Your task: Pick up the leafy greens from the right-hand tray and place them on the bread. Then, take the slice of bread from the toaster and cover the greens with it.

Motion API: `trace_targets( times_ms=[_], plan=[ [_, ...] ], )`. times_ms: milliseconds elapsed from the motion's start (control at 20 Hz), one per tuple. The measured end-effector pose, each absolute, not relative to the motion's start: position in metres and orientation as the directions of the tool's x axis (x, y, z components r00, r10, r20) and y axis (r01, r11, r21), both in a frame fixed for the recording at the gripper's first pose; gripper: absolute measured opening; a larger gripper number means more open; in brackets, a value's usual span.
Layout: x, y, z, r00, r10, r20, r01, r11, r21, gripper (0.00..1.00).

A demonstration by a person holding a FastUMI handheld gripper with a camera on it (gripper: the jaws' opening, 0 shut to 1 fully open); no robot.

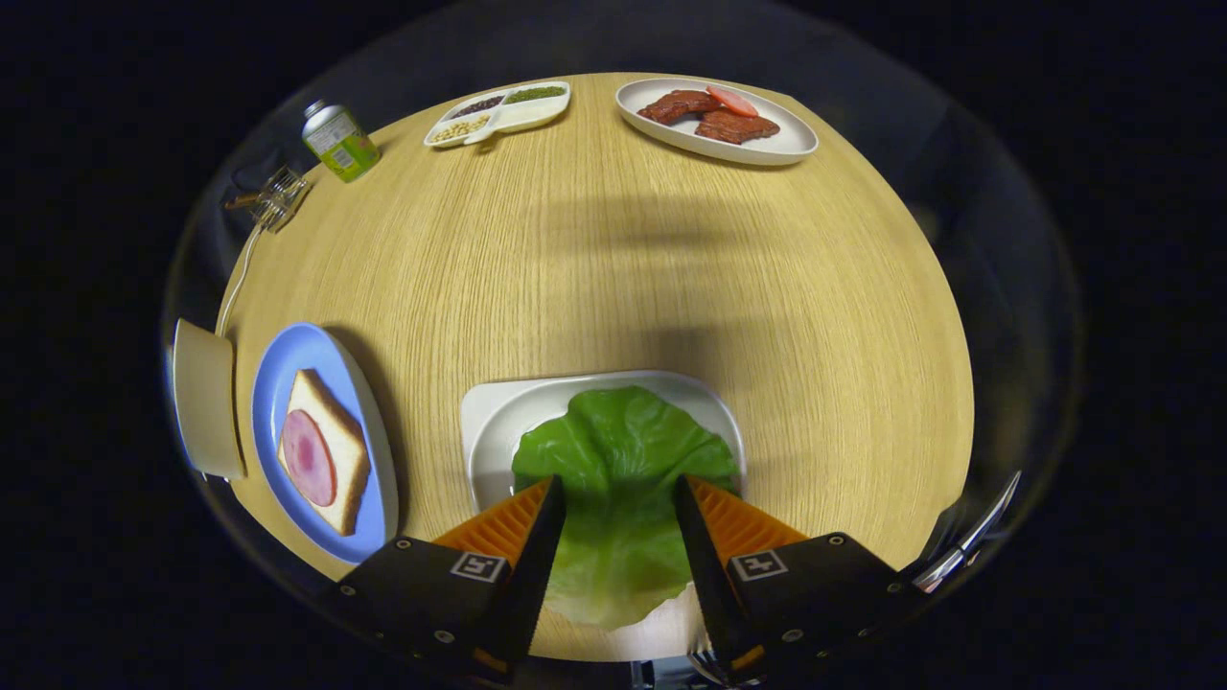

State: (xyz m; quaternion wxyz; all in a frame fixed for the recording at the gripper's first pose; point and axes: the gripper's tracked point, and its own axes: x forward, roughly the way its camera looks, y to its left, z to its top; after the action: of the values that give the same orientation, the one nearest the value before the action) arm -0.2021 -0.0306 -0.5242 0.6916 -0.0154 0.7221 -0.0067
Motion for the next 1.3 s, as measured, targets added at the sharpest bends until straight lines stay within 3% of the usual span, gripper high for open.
trace_targets(
  times_ms=[200, 550, 850, 1300],
  plan=[
    [-0.201, -0.027, -0.525, -0.037, -0.036, -0.999, -0.013, 0.999, -0.035, 0.57],
    [-0.2, -0.021, -0.524, 0.009, -0.028, -1.0, -0.026, 0.999, -0.028, 0.11],
    [-0.198, -0.015, -0.507, 0.012, 0.022, -1.0, 0.049, 0.999, 0.022, 0.05],
    [-0.164, 0.021, -0.458, 0.123, 0.106, -0.987, 0.012, 0.994, 0.108, 0.04]
  ],
)
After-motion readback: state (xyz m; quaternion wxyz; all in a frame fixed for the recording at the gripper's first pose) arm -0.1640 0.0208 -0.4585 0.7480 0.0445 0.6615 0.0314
